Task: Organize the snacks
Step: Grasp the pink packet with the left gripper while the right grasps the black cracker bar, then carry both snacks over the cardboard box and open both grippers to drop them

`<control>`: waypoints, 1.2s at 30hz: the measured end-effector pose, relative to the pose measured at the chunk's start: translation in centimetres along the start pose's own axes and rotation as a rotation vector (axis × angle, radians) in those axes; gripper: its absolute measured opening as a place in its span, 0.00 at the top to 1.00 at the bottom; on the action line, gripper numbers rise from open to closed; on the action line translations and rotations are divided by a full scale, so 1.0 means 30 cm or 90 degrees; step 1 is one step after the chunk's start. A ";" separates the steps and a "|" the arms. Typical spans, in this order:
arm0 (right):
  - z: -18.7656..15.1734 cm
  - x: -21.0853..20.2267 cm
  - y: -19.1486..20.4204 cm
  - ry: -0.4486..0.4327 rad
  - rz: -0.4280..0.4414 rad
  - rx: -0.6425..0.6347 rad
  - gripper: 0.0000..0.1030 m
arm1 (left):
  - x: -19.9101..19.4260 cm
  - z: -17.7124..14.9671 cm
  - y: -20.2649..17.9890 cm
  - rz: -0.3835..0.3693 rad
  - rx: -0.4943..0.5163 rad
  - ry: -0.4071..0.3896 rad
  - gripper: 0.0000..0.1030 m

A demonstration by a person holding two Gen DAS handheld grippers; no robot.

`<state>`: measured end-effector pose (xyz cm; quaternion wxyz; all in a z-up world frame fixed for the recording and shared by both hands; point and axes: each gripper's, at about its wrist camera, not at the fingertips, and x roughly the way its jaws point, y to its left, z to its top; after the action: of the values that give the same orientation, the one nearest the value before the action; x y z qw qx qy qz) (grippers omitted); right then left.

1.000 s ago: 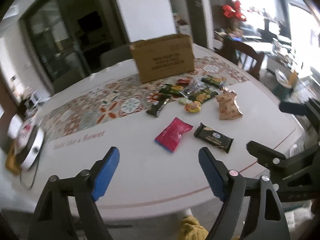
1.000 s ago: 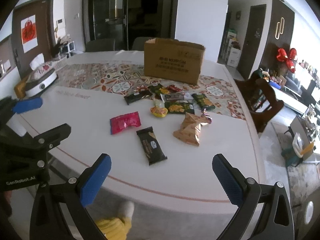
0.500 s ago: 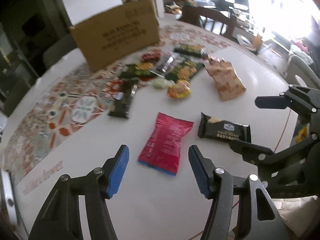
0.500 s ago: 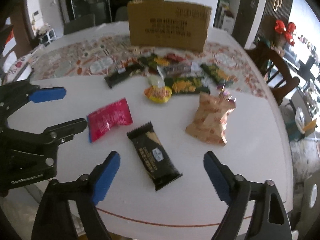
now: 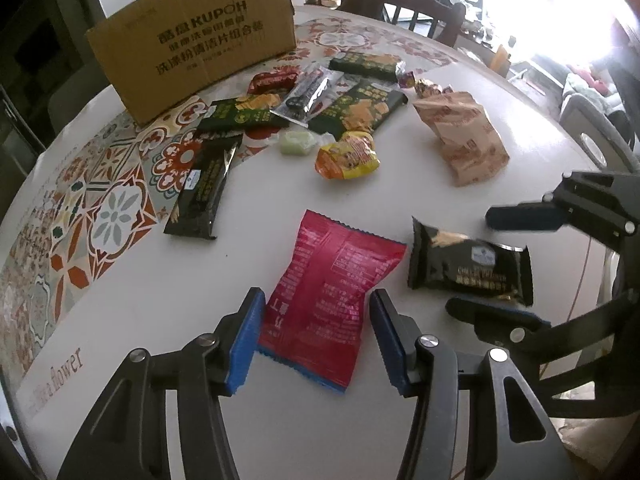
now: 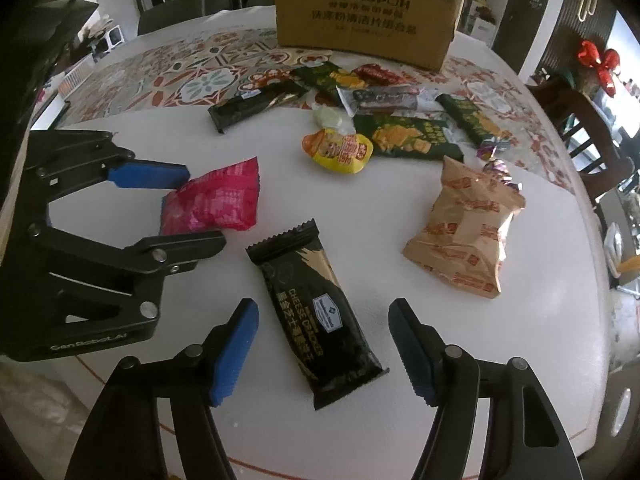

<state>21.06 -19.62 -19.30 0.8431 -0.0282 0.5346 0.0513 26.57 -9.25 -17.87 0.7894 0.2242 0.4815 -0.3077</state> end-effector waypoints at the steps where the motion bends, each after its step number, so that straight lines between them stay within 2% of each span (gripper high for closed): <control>1: 0.005 0.004 -0.001 0.000 0.002 -0.004 0.38 | 0.004 0.006 0.002 0.000 -0.002 -0.001 0.48; 4: 0.015 0.009 0.003 -0.006 0.000 -0.018 0.46 | 0.012 0.021 0.006 0.004 0.002 0.003 0.48; 7: 0.026 0.011 0.003 -0.010 0.007 -0.023 0.64 | 0.021 0.032 0.010 0.006 0.004 0.005 0.48; 8: 0.030 0.013 0.002 -0.009 0.009 -0.023 0.65 | 0.025 0.035 0.010 0.006 0.007 0.007 0.48; 16: 0.053 0.022 -0.022 -0.002 0.030 -0.002 0.66 | 0.016 0.034 0.014 0.018 -0.018 0.002 0.63; 21: 0.069 0.002 -0.034 -0.013 0.030 0.001 0.66 | -0.004 0.040 0.032 0.024 -0.057 0.007 0.66; 27: 0.122 -0.046 -0.055 -0.044 0.040 0.006 0.66 | -0.104 0.080 0.067 0.039 -0.117 -0.039 0.66; 36: 0.274 -0.201 -0.085 -0.140 0.067 0.016 0.68 | -0.291 0.190 0.130 0.078 -0.181 -0.128 0.66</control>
<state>26.21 -21.66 -10.37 0.8932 0.0160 0.4399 0.0918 29.83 -7.81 -7.31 0.8747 0.1077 0.4239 -0.2087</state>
